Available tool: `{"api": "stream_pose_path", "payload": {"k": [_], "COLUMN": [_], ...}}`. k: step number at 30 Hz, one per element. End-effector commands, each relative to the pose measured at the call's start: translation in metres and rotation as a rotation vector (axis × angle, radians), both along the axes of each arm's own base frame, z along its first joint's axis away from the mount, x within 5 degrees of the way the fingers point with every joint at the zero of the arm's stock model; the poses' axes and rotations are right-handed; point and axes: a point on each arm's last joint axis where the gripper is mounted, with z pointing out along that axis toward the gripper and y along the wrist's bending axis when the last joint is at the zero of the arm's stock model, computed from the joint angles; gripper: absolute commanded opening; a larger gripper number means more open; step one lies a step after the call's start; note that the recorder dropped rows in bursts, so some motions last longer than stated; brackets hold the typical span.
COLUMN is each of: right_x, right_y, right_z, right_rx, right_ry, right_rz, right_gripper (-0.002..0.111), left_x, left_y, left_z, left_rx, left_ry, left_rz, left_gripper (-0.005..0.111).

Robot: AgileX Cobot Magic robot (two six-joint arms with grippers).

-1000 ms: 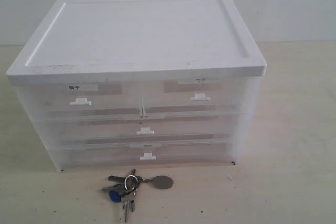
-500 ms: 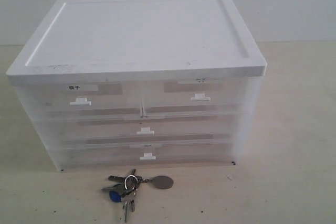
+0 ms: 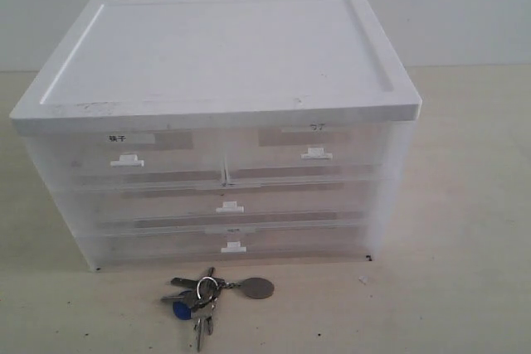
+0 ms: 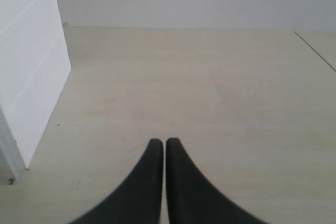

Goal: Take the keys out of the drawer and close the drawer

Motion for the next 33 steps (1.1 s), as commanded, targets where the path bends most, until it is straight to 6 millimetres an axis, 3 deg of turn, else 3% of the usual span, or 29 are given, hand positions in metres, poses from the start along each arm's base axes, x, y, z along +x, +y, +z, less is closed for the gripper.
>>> {"api": "stream_pose_path", "payload": {"k": [1, 6, 12, 19, 22, 27, 33], "right_x": [0.0, 0.0, 0.0, 0.0, 0.0, 0.0, 0.0], "right_y": [0.0, 0.0, 0.0, 0.0, 0.0, 0.0, 0.0], "right_z": [0.001, 0.001, 0.001, 0.001, 0.001, 0.001, 0.001], "right_rx": [-0.007, -0.005, -0.005, -0.005, -0.005, -0.005, 0.001], "right_ry": [-0.011, -0.011, -0.011, -0.011, -0.011, -0.011, -0.014], "right_rz": [0.0, -0.001, -0.001, -0.001, -0.001, -0.001, -0.002], "right_gripper": [0.0, 0.0, 0.0, 0.0, 0.0, 0.0, 0.0], "left_x": [0.0, 0.001, -0.01, -0.009, 0.0, 0.031, 0.044], "left_y": [0.0, 0.0, -0.005, -0.011, -0.026, -0.062, -0.121], "left_z": [-0.001, -0.002, -0.004, -0.008, -0.013, -0.036, -0.076], "left_rx": [-0.004, -0.007, 0.016, 0.007, 0.102, 0.37, 0.772], "left_ry": [0.012, 0.02, 0.02, 0.141, 0.199, 0.287, 0.369], "left_rz": [-0.011, -0.001, -0.133, -0.177, -0.132, 0.113, 0.092], "left_gripper": [0.004, 0.004, 0.004, 0.004, 0.004, 0.004, 0.004]}}
